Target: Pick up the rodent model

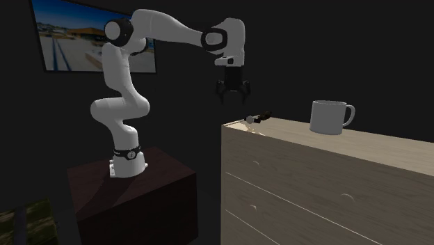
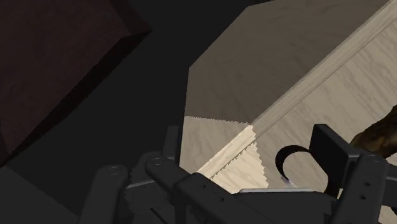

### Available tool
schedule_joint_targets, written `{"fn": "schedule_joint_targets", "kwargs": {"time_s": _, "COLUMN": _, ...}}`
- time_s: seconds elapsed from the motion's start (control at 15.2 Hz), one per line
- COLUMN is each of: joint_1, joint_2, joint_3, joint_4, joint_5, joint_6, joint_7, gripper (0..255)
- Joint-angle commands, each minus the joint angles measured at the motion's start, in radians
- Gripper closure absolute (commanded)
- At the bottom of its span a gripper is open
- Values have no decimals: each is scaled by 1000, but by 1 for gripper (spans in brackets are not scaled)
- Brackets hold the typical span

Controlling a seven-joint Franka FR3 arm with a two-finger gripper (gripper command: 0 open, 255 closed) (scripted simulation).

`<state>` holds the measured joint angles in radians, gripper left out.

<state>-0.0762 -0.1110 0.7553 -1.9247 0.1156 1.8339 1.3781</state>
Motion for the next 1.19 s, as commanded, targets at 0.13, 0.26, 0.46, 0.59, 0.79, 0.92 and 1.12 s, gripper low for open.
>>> {"fn": "schedule_joint_targets", "kwargs": {"time_s": 0.13, "joint_1": 27, "joint_2": 209, "joint_3": 55, "joint_4": 156, "joint_5": -134, "joint_6": 17, "joint_7": 215, "gripper": 0}}
{"fn": "schedule_joint_targets", "kwargs": {"time_s": 0.26, "joint_1": 70, "joint_2": 313, "joint_3": 56, "joint_4": 243, "joint_5": -204, "joint_6": 13, "joint_7": 313, "gripper": 0}}
{"fn": "schedule_joint_targets", "kwargs": {"time_s": 0.46, "joint_1": 156, "joint_2": 461, "joint_3": 33, "joint_4": 392, "joint_5": -298, "joint_6": -8, "joint_7": 438, "gripper": 0}}
{"fn": "schedule_joint_targets", "kwargs": {"time_s": 0.59, "joint_1": 222, "joint_2": 555, "joint_3": 6, "joint_4": 505, "joint_5": -350, "joint_6": -32, "joint_7": 505, "gripper": 0}}
{"fn": "schedule_joint_targets", "kwargs": {"time_s": 0.79, "joint_1": 268, "joint_2": 620, "joint_3": -16, "joint_4": 579, "joint_5": -380, "joint_6": -39, "joint_7": 544, "gripper": 0}}
{"fn": "schedule_joint_targets", "kwargs": {"time_s": 0.92, "joint_1": 263, "joint_2": 620, "joint_3": -18, "joint_4": 552, "joint_5": -381, "joint_6": -12, "joint_7": 545, "gripper": 0}}
{"fn": "schedule_joint_targets", "kwargs": {"time_s": 1.12, "joint_1": 256, "joint_2": 623, "joint_3": -20, "joint_4": 514, "joint_5": -384, "joint_6": 26, "joint_7": 547, "gripper": 0}}
